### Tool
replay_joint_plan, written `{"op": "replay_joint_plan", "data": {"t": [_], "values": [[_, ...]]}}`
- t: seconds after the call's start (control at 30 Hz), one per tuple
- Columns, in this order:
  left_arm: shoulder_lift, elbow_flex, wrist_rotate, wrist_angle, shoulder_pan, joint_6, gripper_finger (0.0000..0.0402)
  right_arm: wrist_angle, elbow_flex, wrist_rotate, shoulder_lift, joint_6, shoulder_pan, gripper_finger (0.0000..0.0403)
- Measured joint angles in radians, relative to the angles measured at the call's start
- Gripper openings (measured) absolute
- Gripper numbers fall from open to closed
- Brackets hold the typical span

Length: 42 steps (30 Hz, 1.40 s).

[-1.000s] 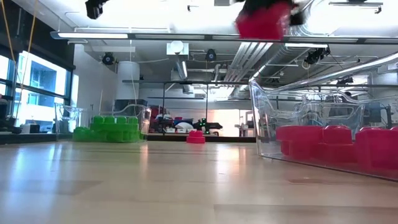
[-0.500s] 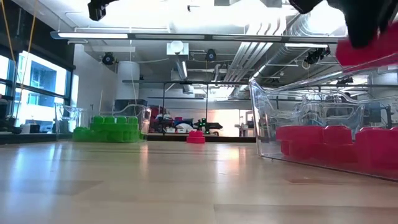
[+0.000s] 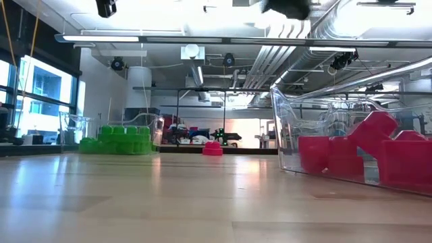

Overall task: Sort blocks
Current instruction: Put the red game piece into the bottom transparent bin

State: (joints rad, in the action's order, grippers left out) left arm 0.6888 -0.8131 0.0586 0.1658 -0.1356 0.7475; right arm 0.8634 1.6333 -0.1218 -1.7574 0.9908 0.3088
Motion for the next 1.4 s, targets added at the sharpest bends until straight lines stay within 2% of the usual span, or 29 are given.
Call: {"op": "replay_joint_plan", "data": {"t": [0.1, 0.27, 0.33, 0.43, 0.53, 0.73, 1.0, 1.1, 1.2, 1.27, 1.37, 1.4], "values": [[0.000, 0.000, 0.001, -0.001, -0.002, -0.004, 0.0275, -0.193, 0.005, -0.092, 0.001, -0.131, -0.100, 0.0184], [0.000, 0.000, 0.002, 0.000, -0.001, -0.008, 0.0275, -0.236, 0.005, -0.176, -0.042, -0.129, -0.353, 0.0184], [0.000, 0.000, 0.002, 0.000, -0.001, -0.008, 0.0275, -0.247, 0.005, -0.172, -0.077, -0.097, -0.458, 0.0184], [0.000, 0.000, 0.002, 0.000, -0.001, -0.006, 0.0275, -0.288, 0.004, -0.104, -0.154, -0.074, -0.592, 0.0184], [0.000, 0.000, 0.002, 0.000, -0.001, 0.016, 0.0275, -0.343, 0.003, -0.037, -0.241, -0.069, -0.679, 0.0183], [0.000, 0.000, 0.003, 0.001, -0.001, 0.058, 0.0275, -0.362, 0.003, -0.016, -0.344, -0.030, -0.738, 0.0183], [0.000, 0.000, -0.001, 0.001, -0.001, 0.089, 0.0275, -0.313, 0.003, -0.010, -0.371, -0.028, -0.774, 0.0183], [0.002, 0.000, -0.059, -0.002, -0.001, 0.089, 0.0275, -0.280, 0.003, -0.011, -0.364, -0.091, -0.780, 0.0173], [0.027, 0.000, -0.142, -0.008, -0.002, 0.078, 0.0275, -0.249, 0.007, -0.011, -0.307, -0.204, -0.773, 0.0139], [0.053, 0.000, -0.174, -0.013, -0.007, 0.052, 0.0275, -0.193, 0.032, -0.071, -0.234, -0.276, -0.756, 0.0100], [0.116, 0.001, -0.164, -0.076, -0.033, 0.023, 0.0275, -0.043, 0.066, -0.170, -0.115, -0.416, -0.741, 0.0025], [0.145, 0.001, -0.139, -0.122, -0.050, 0.014, 0.0275, 0.010, 0.076, -0.196, -0.081, -0.450, -0.742, 0.0013]]}}
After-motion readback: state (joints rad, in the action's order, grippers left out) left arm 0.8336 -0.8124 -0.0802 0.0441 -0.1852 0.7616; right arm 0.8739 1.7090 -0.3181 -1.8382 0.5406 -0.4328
